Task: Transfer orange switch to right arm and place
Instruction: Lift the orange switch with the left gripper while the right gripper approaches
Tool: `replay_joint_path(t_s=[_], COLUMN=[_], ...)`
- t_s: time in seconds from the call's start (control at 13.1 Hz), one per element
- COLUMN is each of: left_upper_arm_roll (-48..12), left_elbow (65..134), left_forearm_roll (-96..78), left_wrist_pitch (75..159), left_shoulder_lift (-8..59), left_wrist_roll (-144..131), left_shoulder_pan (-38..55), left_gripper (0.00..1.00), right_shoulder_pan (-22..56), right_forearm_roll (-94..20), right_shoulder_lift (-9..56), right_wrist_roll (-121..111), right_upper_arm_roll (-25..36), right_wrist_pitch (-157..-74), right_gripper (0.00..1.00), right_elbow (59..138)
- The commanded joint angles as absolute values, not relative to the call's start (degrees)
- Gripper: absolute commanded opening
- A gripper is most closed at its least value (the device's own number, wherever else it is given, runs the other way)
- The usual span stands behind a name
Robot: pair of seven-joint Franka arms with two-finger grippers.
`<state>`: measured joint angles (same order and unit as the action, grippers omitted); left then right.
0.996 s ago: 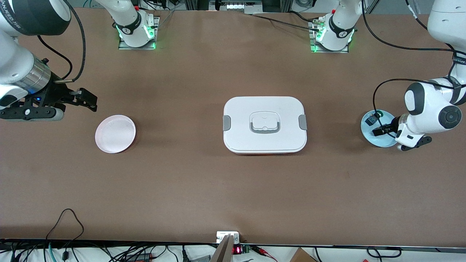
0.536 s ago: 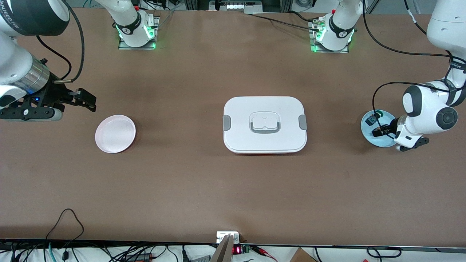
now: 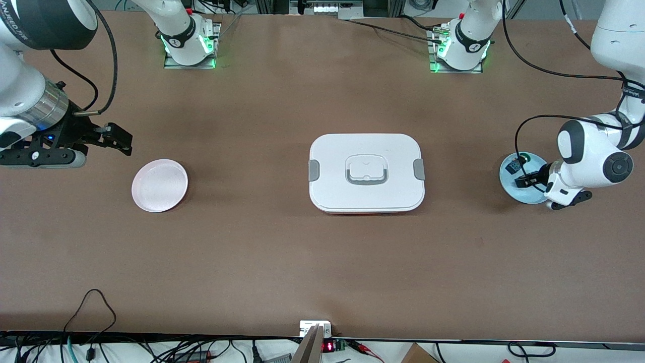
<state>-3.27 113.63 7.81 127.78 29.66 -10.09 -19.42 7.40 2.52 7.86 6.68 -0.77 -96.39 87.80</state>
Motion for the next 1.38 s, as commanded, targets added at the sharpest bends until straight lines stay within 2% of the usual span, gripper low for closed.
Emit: replay_joint_path(t_s=[0.0, 0.31, 0.46, 0.77, 0.92, 1.3], left_upper_arm_roll=[-5.17, -13.33, -17.65, -20.3, -20.65, -26.79], left_elbow=[106.99, 96.61, 95.45, 95.8, 95.89, 96.16], left_forearm_roll=[8.53, 8.09, 6.17, -13.13, -22.8, -44.62], left_wrist_pitch=[116.85, 99.7, 98.26, 96.6, 96.5, 96.59], left_shoulder_lift=[26.81, 23.56, 20.93, 20.21, 20.3, 20.92], left_wrist_roll=[-9.85, -9.58, -8.27, 5.76, 13.41, 26.63], left_shoulder_pan=[-19.25, -19.68, -19.95, -19.78, -19.25, -19.34], left_gripper=[0.5, 0.5, 0.5, 0.5, 0.51, 0.53], right_shoulder_pan=[7.03, 7.21, 7.29, 7.03, 6.86, 7.03], right_forearm_roll=[2.99, 2.81, 2.9, 0.37, -8.31, -27.11], right_shoulder_lift=[7.73, 7.73, 7.73, 8.87, 10.01, 13.7], right_wrist_roll=[7.21, 6.94, 6.33, 1.6, 1.05, 2.19], right_upper_arm_roll=[-1.14, -1.23, -1.23, -1.41, -1.14, -1.23], right_wrist_pitch=[-96.68, -96.5, -96.33, -95.98, -95.8, -95.62], right_gripper=[1.0, 1.0, 1.0, 1.0, 1.0, 1.0], right_elbow=[87.63, 87.63, 87.63, 87.72, 87.72, 87.72])
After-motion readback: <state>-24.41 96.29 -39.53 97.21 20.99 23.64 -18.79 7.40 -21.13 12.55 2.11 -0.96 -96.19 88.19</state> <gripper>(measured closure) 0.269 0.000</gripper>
